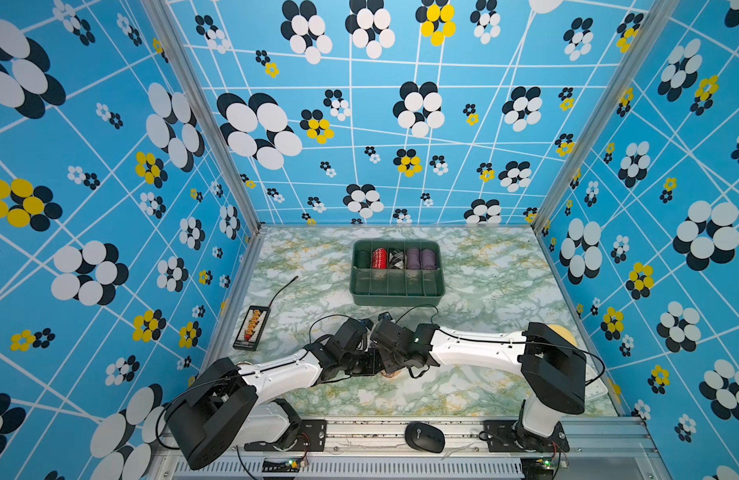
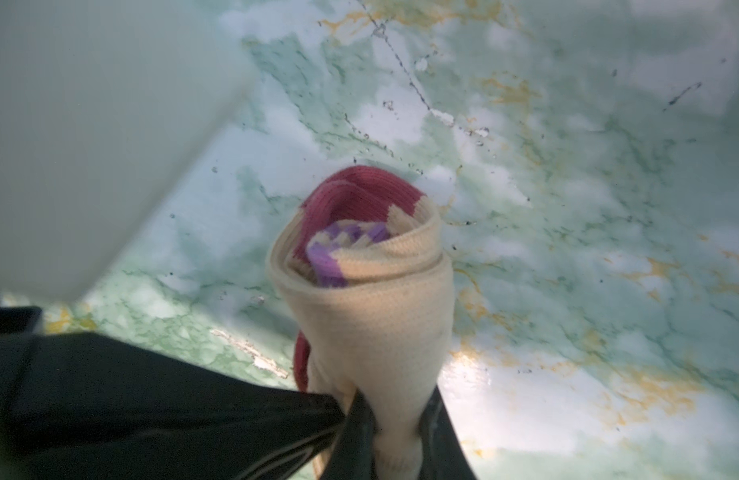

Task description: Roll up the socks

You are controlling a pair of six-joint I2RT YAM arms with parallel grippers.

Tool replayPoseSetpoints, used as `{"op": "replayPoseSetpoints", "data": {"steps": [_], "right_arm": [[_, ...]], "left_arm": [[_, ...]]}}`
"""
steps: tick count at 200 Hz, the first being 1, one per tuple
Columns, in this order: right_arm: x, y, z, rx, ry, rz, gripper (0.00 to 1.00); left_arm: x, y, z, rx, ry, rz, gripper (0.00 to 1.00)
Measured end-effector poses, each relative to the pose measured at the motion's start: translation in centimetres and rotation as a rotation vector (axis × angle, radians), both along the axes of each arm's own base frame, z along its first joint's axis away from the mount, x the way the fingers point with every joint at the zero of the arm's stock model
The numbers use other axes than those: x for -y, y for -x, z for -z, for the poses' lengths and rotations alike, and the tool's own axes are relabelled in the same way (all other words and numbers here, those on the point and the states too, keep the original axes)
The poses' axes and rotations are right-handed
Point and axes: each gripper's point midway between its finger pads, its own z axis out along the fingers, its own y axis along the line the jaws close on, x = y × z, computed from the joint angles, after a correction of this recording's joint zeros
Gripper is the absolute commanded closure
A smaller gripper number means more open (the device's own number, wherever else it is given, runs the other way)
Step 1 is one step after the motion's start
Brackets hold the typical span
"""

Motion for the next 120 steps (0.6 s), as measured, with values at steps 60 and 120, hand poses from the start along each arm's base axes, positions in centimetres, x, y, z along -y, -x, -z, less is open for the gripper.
{"op": "replayPoseSetpoints", "data": {"steps": [60, 120], "right_arm": [[0.40, -0.02, 0.10, 0.001, 0.016, 0.007, 0.86], [0.73, 0.11, 0.13, 0.004, -0.001, 0.012, 0.70]], "left_arm": [[0.33, 0.15, 0.14, -0.002, 0.011, 0.004, 1.00], [0.77, 0.47, 0.99, -0.006, 0.006, 0.031, 1.00]]}}
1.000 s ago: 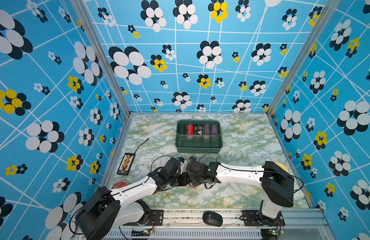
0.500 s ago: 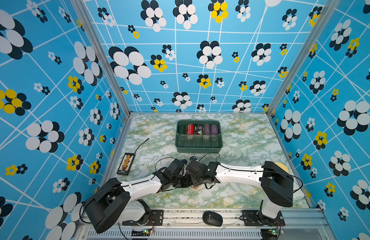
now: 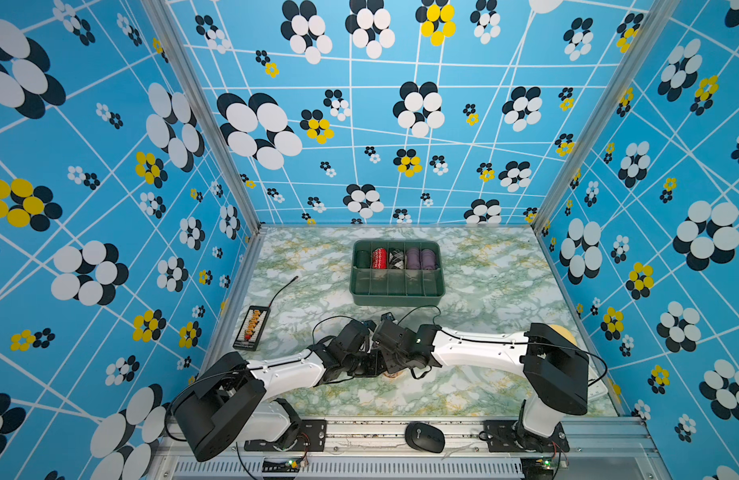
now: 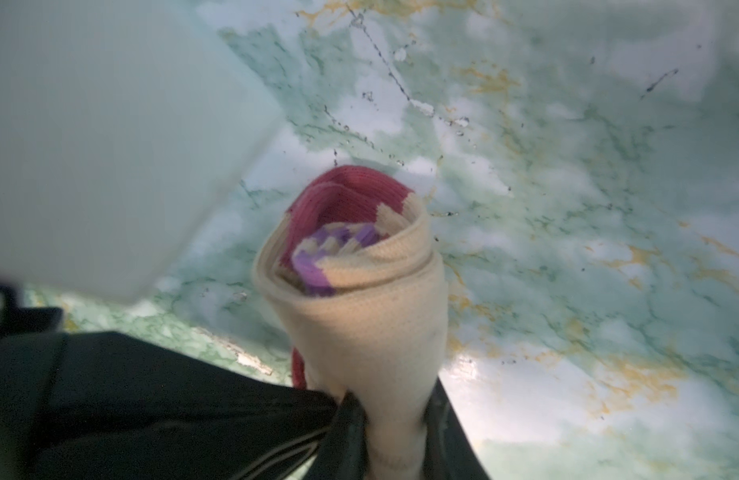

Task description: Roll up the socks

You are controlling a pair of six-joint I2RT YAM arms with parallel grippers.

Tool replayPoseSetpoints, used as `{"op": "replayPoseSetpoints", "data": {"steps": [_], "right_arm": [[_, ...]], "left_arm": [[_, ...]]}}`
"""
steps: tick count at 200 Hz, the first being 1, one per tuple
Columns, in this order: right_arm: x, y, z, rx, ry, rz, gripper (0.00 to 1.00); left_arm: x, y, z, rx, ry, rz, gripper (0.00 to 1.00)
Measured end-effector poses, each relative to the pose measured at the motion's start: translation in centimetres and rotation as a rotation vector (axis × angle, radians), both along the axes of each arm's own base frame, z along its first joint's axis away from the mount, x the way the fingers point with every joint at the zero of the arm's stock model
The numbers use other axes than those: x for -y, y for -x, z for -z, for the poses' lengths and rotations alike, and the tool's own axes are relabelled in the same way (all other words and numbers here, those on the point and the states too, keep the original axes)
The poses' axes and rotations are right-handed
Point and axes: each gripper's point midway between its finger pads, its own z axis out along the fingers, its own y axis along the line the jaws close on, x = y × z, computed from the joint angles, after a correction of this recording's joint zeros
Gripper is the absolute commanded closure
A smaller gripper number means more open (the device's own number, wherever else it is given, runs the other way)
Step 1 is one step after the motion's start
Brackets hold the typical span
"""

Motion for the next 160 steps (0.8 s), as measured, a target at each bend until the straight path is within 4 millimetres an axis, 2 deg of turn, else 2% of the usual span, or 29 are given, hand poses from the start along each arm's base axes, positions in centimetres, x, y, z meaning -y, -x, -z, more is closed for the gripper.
{"op": "replayPoseSetpoints", "data": {"steps": [19, 60, 160], "right_arm": [[0.3, 0.0, 0.0, 0.004, -0.009, 0.003, 0.65], [1.1, -0.4, 0.1, -0.006, -0.054, 0.027, 0.64], [2.1, -0.9, -0.2, -0.067, -0.218, 0.079, 0.53]], "left_arm": [[0.5, 0.1, 0.2, -0.005, 0.006, 0.021, 1.00], [1.1, -0.1, 0.4, 0.004, 0.011, 0.049, 1.00], [0.9, -0.2, 1.6, -0.010, -0.012, 0.065, 1.00]]}}
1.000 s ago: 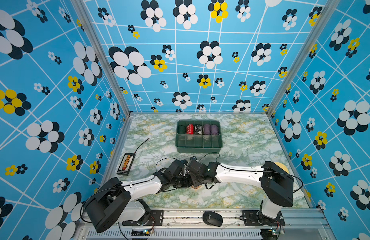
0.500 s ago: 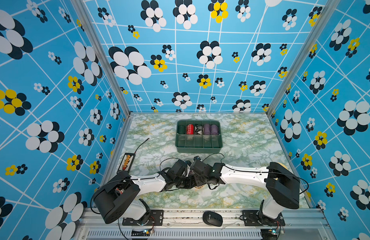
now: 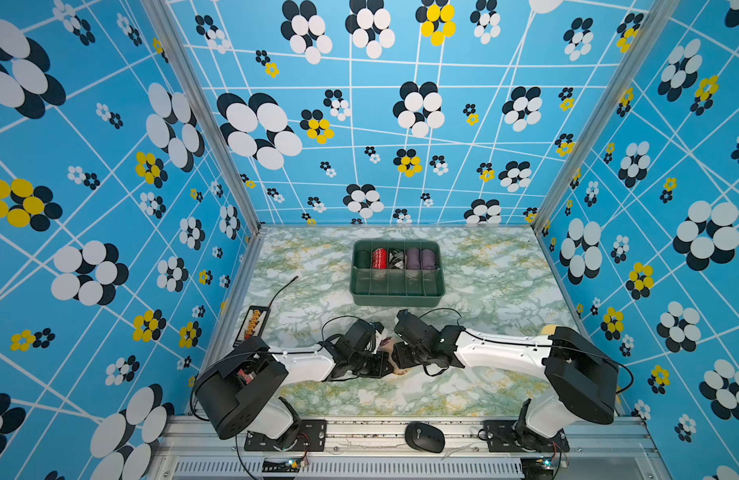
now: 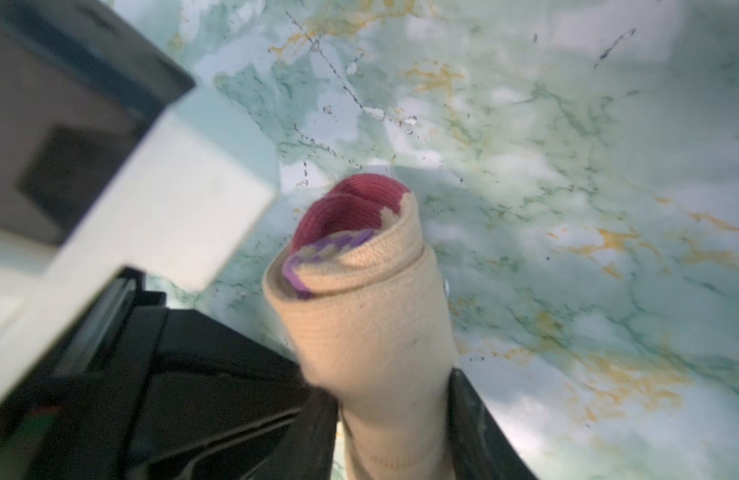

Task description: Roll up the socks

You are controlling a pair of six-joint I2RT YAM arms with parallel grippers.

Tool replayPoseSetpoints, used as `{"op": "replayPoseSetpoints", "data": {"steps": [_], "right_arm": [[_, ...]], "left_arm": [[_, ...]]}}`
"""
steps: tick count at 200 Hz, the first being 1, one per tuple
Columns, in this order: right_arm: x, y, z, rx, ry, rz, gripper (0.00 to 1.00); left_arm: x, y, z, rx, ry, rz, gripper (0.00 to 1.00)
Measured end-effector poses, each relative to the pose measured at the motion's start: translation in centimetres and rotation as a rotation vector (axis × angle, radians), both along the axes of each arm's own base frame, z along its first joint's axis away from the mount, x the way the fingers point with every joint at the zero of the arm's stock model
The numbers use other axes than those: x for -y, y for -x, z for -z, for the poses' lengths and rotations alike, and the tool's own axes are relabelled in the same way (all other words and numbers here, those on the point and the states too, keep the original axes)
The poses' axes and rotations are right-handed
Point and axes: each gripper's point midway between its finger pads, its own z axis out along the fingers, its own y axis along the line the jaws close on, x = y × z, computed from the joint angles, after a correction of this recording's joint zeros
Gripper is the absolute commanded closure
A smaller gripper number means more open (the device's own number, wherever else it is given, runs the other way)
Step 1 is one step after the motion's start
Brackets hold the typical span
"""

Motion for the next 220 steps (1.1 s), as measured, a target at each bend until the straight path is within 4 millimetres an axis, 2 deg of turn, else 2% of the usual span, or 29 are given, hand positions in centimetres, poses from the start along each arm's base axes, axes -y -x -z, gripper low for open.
{"op": "replayPoseSetpoints", "data": {"steps": [58, 84, 104, 138, 176, 220], "right_arm": [[1.4, -0.1, -0.3, -0.046, -0.092, 0.027, 0.52], [0.9, 0.0, -0.5, -0.048, -0.114, 0.013, 0.70], [0.7, -0.1, -0.5, -0.045, -0.120, 0.011, 0.76], [0.5, 0.0, -0.7, -0.025, -0.098, -0.013, 0.82], [-0.4, 0.4, -1.0, 0.021, -0.016, -0.061, 0.87], [-1.2, 0.6, -0.7, 0.080, 0.115, -0.103, 0.87]], "left_arm": [[0.2, -0.3, 0.0, -0.009, 0.016, 0.002, 1.00], [0.3, -0.3, -0.1, -0.012, 0.013, 0.003, 1.00], [0.3, -0.3, -0.1, -0.016, 0.009, 0.003, 1.00], [0.1, -0.4, -0.1, -0.020, 0.005, -0.001, 1.00], [-1.2, -1.2, -0.2, -0.008, -0.029, -0.045, 1.00], [-4.2, -1.2, -0.6, -0.006, -0.074, -0.122, 1.00]]}}
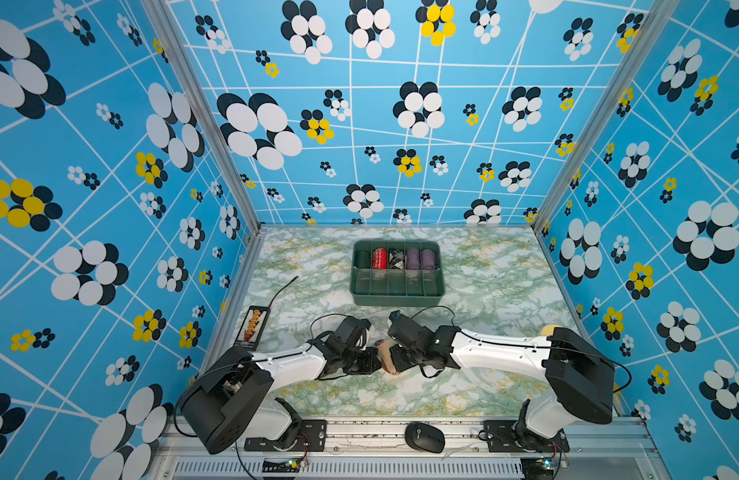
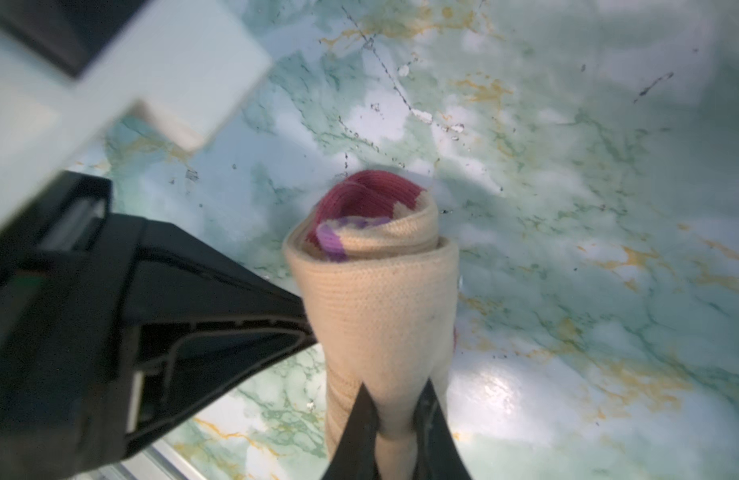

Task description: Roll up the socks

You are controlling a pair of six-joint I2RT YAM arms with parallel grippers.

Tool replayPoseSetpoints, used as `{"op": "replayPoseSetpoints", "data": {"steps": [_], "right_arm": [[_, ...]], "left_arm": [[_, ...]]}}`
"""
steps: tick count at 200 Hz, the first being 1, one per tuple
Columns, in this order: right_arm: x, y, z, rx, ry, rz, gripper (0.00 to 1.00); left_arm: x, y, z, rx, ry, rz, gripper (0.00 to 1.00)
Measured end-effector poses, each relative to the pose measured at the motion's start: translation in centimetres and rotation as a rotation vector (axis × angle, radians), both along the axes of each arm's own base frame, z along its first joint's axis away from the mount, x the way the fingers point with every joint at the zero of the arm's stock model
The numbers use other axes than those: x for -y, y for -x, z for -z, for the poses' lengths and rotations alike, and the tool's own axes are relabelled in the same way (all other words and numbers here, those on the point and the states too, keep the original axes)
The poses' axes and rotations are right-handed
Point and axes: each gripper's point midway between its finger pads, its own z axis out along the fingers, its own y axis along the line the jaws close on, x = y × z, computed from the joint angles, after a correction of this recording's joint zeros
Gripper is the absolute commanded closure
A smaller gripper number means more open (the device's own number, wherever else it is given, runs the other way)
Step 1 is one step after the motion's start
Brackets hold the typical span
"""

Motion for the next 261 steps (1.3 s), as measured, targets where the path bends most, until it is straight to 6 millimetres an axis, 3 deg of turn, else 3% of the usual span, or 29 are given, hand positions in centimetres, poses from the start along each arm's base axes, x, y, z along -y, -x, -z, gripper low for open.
{"op": "replayPoseSetpoints", "data": {"steps": [27, 77, 261], "right_arm": [[-0.2, 0.0, 0.0, 0.027, 0.058, -0.011, 0.87], [-0.4, 0.1, -0.1, 0.057, 0.122, -0.031, 0.87], [-0.5, 0.7, 0.0, 0.067, 0.138, -0.047, 0.88]], "left_arm": [[-1.1, 0.0, -1.7, 0.036, 0.026, -0.034, 1.00], [-0.7, -0.6, -5.3, 0.114, 0.118, -0.065, 1.00], [3.2, -2.4, -4.5, 0.171, 0.135, -0.069, 1.00]]}}
